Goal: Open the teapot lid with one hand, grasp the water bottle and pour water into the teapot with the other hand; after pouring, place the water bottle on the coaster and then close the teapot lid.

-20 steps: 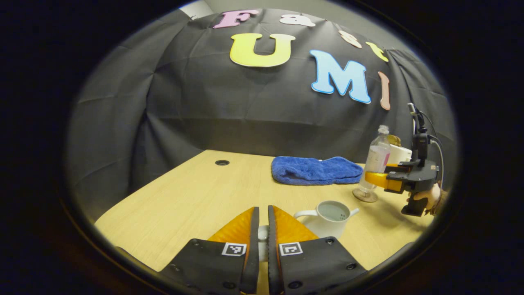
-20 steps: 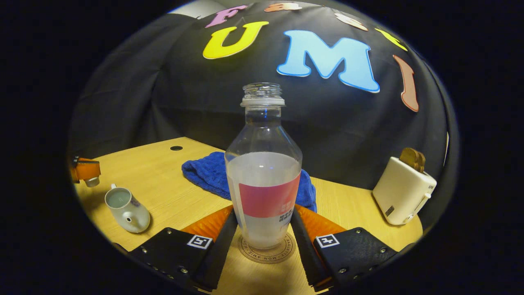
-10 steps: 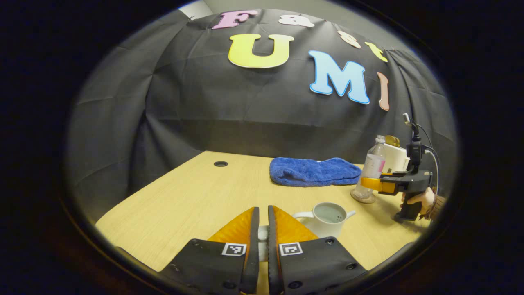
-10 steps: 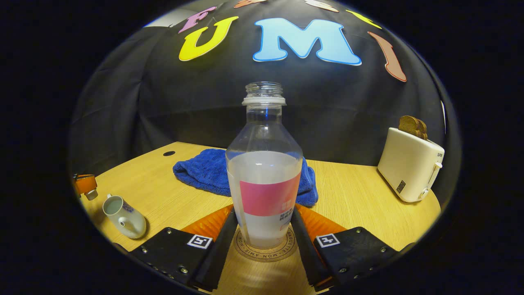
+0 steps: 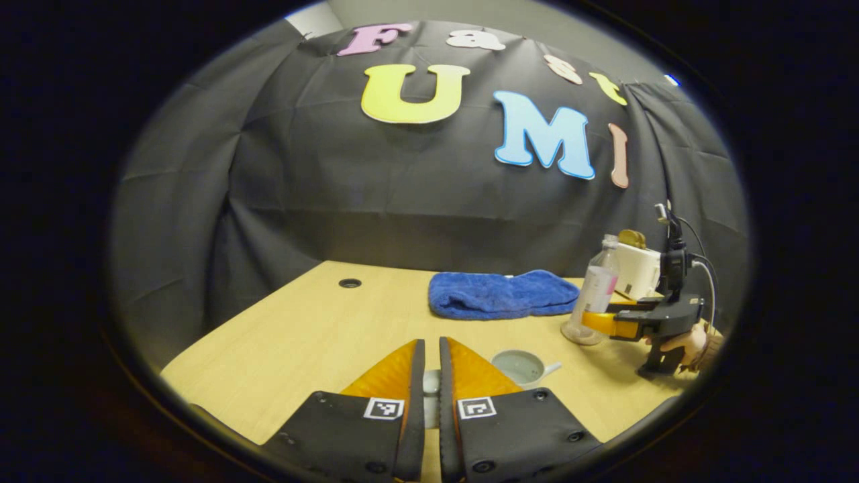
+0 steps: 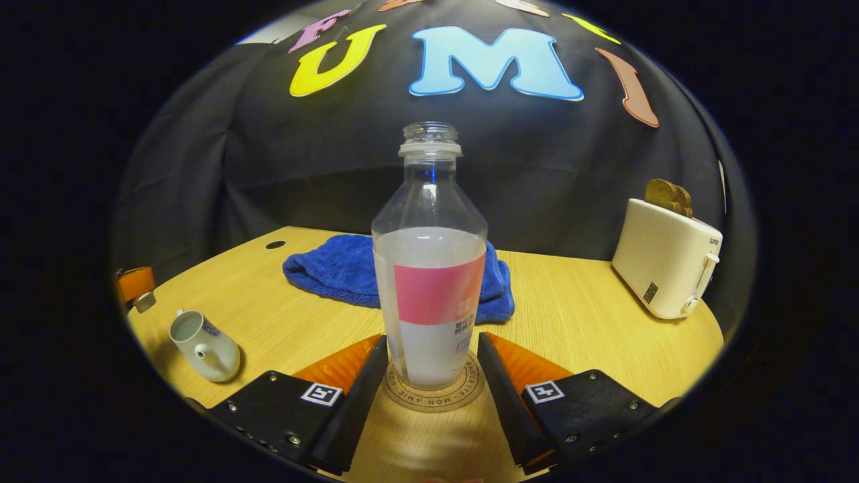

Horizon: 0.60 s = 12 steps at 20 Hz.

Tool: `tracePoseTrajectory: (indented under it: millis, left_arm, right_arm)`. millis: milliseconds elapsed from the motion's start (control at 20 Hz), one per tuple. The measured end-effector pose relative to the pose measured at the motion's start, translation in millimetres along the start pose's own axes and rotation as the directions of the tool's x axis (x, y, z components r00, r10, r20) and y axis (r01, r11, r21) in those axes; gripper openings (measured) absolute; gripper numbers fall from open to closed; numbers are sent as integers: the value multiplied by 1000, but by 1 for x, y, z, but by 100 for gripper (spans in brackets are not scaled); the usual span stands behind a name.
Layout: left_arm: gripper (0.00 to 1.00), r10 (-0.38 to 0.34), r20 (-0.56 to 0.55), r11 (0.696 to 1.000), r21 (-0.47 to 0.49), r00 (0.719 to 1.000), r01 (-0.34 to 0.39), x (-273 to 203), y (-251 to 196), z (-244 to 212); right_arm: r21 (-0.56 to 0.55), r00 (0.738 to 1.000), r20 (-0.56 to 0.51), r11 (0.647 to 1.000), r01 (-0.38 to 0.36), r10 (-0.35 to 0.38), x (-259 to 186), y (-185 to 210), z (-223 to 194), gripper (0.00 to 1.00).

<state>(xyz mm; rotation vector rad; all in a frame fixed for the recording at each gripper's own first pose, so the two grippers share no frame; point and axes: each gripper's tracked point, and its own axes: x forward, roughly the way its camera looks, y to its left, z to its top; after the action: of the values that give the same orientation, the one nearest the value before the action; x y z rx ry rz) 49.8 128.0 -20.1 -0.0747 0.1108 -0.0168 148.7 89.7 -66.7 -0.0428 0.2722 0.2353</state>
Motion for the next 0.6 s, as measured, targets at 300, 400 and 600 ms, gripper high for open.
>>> tracePoseTrajectory:
  millis: [300,400,600]
  left_arm:
    - [16,-70,18,997,18,997,69,19,-40,12]
    - [16,-88,16,996,23,996,87,23,-51,11]
    - [16,-111,11,994,18,994,111,35,-67,5]
  right_arm:
    - [13,1000,25,1000,6,-6,-29,-5,-1,84]
    - [30,999,33,1000,-3,2,-41,-2,-2,84]
    - [45,998,49,998,-43,40,-60,9,-4,84]
